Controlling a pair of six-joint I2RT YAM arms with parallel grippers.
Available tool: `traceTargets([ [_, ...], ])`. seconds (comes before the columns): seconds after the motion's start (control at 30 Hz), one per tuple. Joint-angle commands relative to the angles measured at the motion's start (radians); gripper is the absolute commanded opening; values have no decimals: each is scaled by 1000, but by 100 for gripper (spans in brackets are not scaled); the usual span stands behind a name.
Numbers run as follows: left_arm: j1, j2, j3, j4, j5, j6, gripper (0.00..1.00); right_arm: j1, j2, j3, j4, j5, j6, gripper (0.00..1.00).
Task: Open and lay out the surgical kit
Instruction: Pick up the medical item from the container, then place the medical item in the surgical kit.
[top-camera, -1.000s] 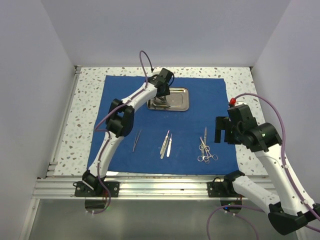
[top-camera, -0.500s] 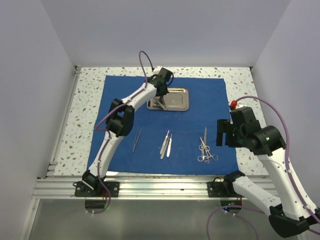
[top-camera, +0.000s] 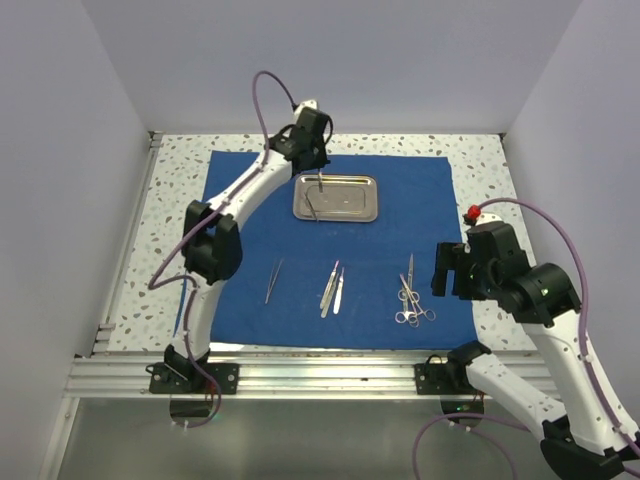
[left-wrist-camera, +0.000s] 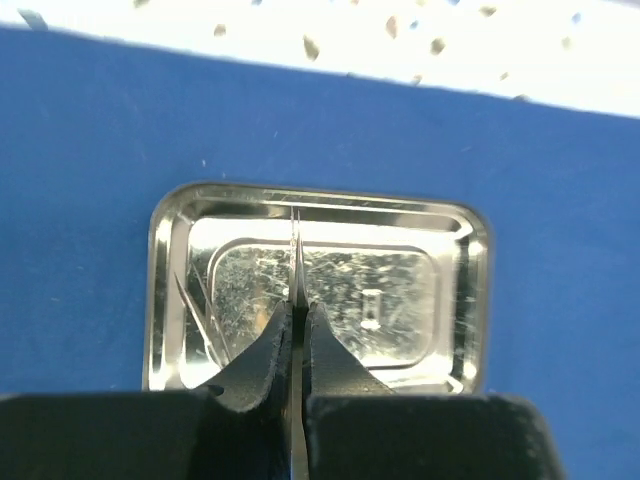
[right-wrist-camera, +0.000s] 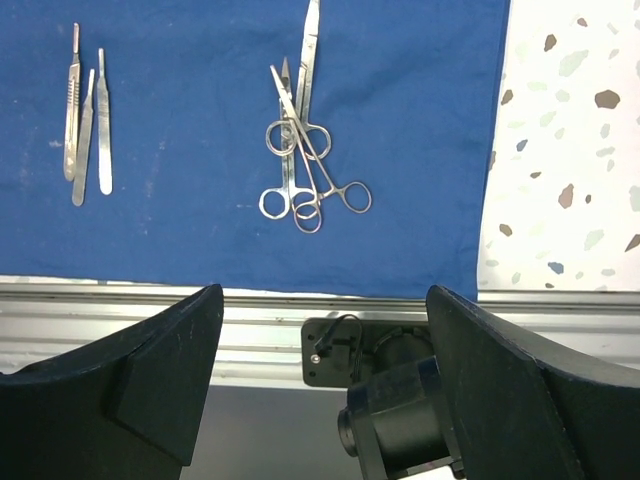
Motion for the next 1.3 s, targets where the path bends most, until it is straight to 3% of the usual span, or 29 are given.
traceTargets([
  [0.0, 14, -193, -29, 7, 39, 64, 0, 4, -7, -19, 49, -21, 0, 87],
  [0.13, 14, -328, -196, -2, 54, 101, 0, 4, -5, -35, 75, -7, 0, 87],
  [0.37, 13, -665, -774, 46, 16, 139, 0, 5, 15, -28, 87, 15, -9, 88],
  [0.6, 5, -828, -1058, 124, 64, 156, 0, 5, 12, -41, 95, 1, -12, 89],
  [0.83, -3, -775, -1124, 201, 139, 168, 0, 4, 15, -50, 101, -2, -9, 89],
  [0.93, -13, -758, -1129, 216, 134, 167, 16, 5, 13, -51, 99, 7, -5, 90],
  [0.97, -18, -752, -1121, 214, 127, 168, 28, 4, 12, -53, 99, 13, -5, 90],
  [1.1, -19, -715, -1079, 196, 122, 190, 43, 5, 12, -50, 99, 27, 1, 91],
  [1.27, -19, -631, -925, 181, 114, 217, 48, 4, 18, -47, 99, 45, 6, 91],
])
